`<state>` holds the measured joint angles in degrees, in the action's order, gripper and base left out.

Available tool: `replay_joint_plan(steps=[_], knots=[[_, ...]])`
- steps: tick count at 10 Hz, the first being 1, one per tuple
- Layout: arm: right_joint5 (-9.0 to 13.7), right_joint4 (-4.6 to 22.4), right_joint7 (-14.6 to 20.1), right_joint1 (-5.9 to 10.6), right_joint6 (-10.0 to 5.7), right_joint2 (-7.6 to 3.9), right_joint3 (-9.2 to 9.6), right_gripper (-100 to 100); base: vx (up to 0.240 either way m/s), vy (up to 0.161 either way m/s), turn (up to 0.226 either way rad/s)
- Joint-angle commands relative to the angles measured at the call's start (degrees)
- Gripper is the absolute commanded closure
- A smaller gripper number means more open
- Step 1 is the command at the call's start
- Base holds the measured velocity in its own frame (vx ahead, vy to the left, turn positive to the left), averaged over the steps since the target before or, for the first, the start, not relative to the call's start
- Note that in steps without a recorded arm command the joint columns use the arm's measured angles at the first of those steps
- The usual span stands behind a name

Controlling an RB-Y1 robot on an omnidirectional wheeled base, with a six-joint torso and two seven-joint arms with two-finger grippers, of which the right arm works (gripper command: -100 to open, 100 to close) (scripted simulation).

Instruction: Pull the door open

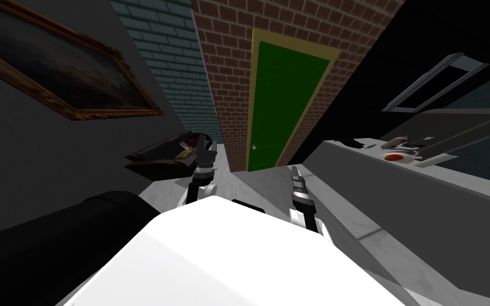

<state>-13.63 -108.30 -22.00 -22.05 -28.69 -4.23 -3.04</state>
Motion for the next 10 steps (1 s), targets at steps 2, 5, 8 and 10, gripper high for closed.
replay_joint_plan(steps=[2,5,8,10], knots=[[-1.69,3.61,-2.16,1.53,-1.28,-0.16,-0.29,-100,0.104,0.052,-0.004],[-3.60,7.93,-4.53,3.24,-2.93,-0.39,-0.70,-100,0.099,0.051,-0.003],[-5.59,12.43,-7.00,5.02,-4.64,-0.56,-1.13,-100,0.095,0.051,-0.004],[-6.93,15.47,-8.67,6.22,-5.79,-0.65,-1.42,-100,0.103,0.054,-0.005]])
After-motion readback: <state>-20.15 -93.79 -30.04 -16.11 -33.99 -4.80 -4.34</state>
